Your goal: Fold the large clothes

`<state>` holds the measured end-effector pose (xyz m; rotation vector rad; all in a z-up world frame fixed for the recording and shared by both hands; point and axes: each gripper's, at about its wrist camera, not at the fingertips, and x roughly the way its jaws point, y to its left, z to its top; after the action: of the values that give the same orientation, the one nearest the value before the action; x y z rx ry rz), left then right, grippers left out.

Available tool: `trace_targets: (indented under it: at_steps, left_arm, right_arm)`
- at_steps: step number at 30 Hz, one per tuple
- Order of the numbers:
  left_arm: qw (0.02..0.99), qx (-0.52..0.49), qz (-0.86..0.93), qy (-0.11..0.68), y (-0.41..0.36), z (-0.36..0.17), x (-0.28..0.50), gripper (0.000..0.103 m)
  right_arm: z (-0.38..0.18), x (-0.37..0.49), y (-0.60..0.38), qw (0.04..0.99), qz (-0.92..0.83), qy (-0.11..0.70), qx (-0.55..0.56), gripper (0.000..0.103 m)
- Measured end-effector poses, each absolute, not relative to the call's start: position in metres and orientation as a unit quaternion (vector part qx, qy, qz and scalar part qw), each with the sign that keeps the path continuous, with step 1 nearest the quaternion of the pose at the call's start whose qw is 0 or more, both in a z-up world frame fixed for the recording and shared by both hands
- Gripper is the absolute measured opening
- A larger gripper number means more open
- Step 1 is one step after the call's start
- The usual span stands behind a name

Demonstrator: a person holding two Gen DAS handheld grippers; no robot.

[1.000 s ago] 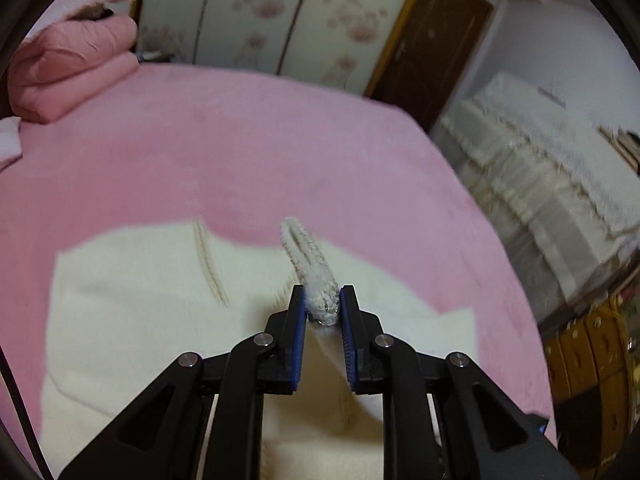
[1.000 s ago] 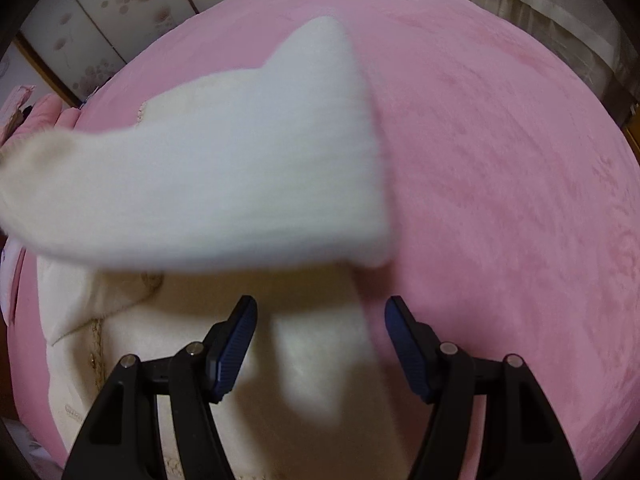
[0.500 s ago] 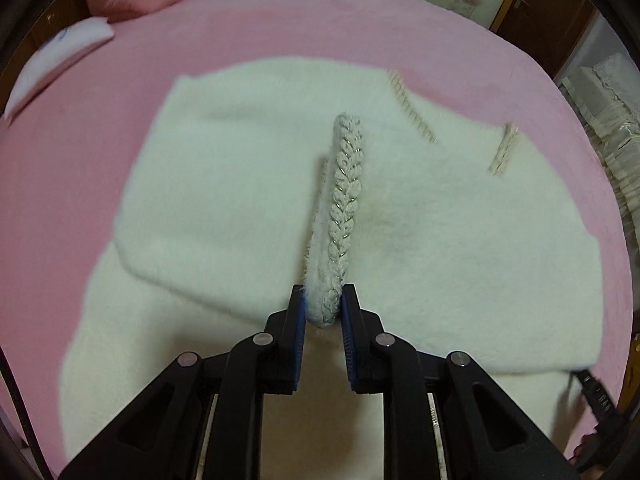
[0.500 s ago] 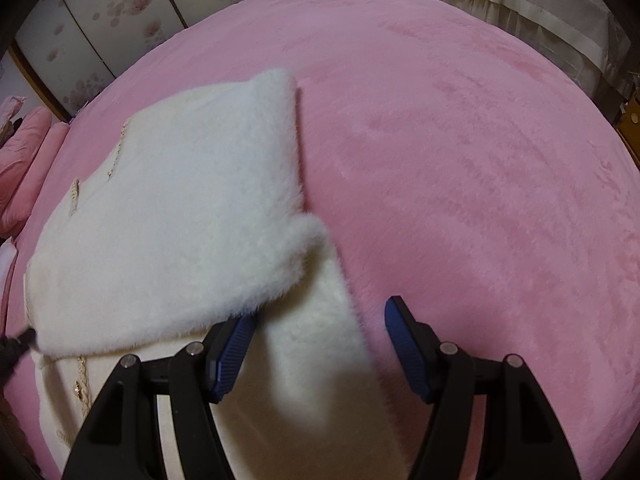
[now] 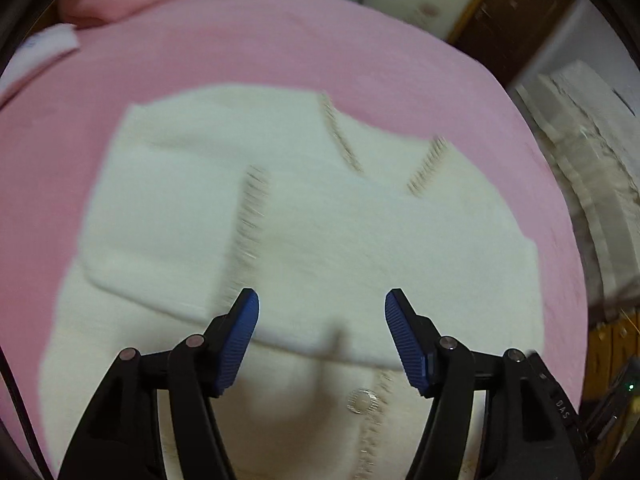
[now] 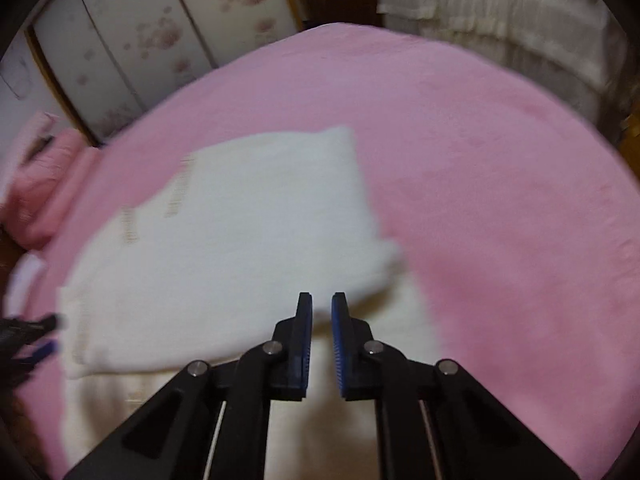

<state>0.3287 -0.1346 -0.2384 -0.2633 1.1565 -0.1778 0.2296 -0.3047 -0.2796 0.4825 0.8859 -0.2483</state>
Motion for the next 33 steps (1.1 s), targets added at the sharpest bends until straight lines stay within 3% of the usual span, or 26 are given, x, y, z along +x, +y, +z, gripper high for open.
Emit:
trace_targets:
  at_steps: [4,5,8,11,14,18,22,24,27,33]
  left_arm:
    - [0.795,-0.115,-0.104,0.586,-0.167,-0.271,0.346,0.026]
    - [0.78,-0.112,-0.107,0.607,-0.175,-0.282,0.351,0.021]
    - [0.787,-0.101,-0.102,0.6,-0.18,-0.291,0.359,0.02]
    - [0.794,-0.08,-0.076,0.598,-0.168,-0.292,0.356,0.01]
    - [0.809,-0.053,-0.029,0.584,-0.143,-0.292,0.349,0.008]
    - [0.793,-0.124,-0.044,0.596,-0.124,-0.294,0.352,0.005]
    - [0.803,-0.101,-0.022,0.587,-0.133,-0.284,0.349,0.006]
    - [0.799,-0.138,-0.056,0.583,-0.143,-0.28,0.353,0.006]
    - [0.769,-0.199,-0.111,0.597,-0.158,-0.293,0.359,0.006]
    - [0.794,-0.158,-0.084,0.581,-0.172,-0.298,0.393,0.006]
  right_arm:
    - [-0.287,0.261,-0.254,0.87,0.02,0.428,0.242,0.008]
    - [-0.293,0.272,-0.243,0.866,0.044,0.434,0.245,0.001]
    - [-0.319,0.298,-0.235,0.834,0.079,0.474,0.273,0.0]
    - [-0.332,0.3,-0.257,0.826,0.071,0.488,0.274,0.0]
    - [-0.332,0.28,-0.323,0.834,-0.02,0.472,0.284,0.0]
    - [-0.328,0.241,-0.408,0.83,-0.12,0.433,0.332,0.0]
    - [-0.297,0.258,-0.365,0.865,-0.156,0.44,0.185,0.0]
    - [-0.288,0.27,-0.342,0.877,-0.067,0.417,0.231,0.0]
    - [-0.312,0.304,-0.296,0.827,0.073,0.452,0.326,0.0]
    - [-0.36,0.35,-0.276,0.759,0.143,0.483,0.413,0.0]
